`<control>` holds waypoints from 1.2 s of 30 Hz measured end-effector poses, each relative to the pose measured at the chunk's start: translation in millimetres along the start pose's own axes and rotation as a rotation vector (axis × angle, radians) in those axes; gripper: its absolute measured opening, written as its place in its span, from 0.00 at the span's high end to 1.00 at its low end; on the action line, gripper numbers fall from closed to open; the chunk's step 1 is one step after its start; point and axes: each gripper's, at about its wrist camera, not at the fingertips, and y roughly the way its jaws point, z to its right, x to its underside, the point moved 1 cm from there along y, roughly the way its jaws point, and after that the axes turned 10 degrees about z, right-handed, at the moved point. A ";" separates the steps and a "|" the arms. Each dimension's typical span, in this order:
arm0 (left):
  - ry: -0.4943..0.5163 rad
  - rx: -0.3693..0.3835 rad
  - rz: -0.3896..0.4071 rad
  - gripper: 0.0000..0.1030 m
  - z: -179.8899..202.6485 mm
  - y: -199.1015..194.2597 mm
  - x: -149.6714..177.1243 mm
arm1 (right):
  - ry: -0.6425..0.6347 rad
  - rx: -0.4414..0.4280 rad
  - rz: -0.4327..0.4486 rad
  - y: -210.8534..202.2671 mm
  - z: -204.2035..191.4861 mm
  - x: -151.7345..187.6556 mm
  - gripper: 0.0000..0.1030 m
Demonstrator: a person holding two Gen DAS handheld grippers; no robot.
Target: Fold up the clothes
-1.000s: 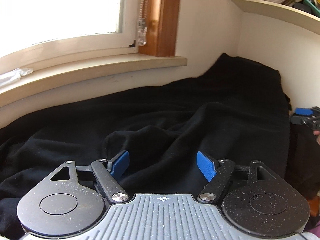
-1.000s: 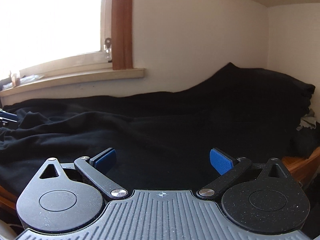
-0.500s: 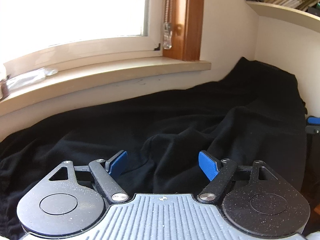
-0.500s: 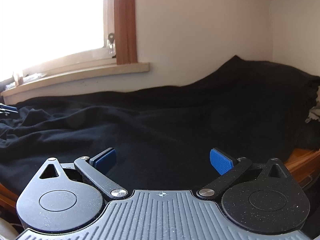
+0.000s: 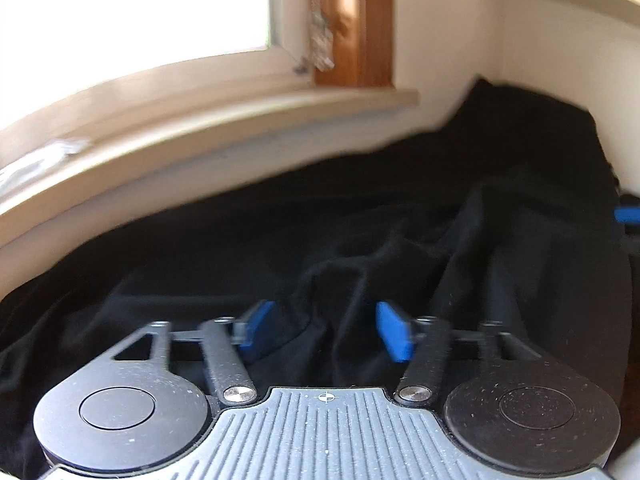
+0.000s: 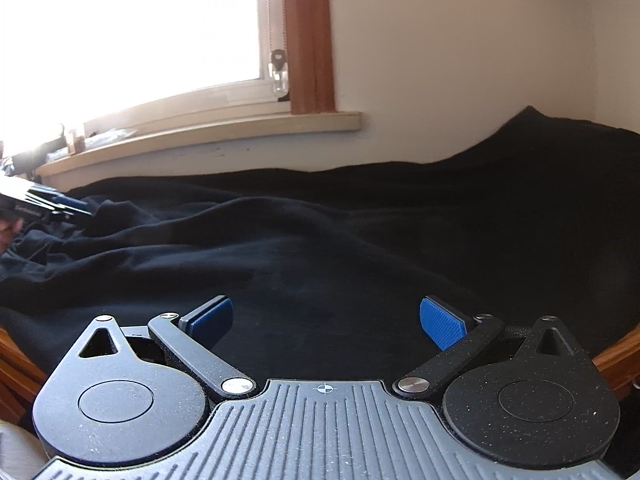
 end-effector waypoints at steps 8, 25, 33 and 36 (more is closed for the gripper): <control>-0.022 -0.064 0.087 0.94 -13.3 9.2 -22.3 | 0.026 -0.047 -0.001 5.3 -11.6 2.4 0.03; -0.179 -0.370 0.047 0.31 -135.2 -163.7 75.3 | -0.168 -0.537 -0.032 77.4 -202.0 -29.2 0.20; -0.285 -0.355 -0.019 0.35 -171.2 -134.2 99.2 | -0.282 -0.744 -0.070 102.7 -299.0 -46.5 0.36; -0.296 -0.354 -0.022 0.35 -173.3 -133.4 108.7 | -0.360 -0.808 -0.101 100.1 -332.3 -41.5 0.52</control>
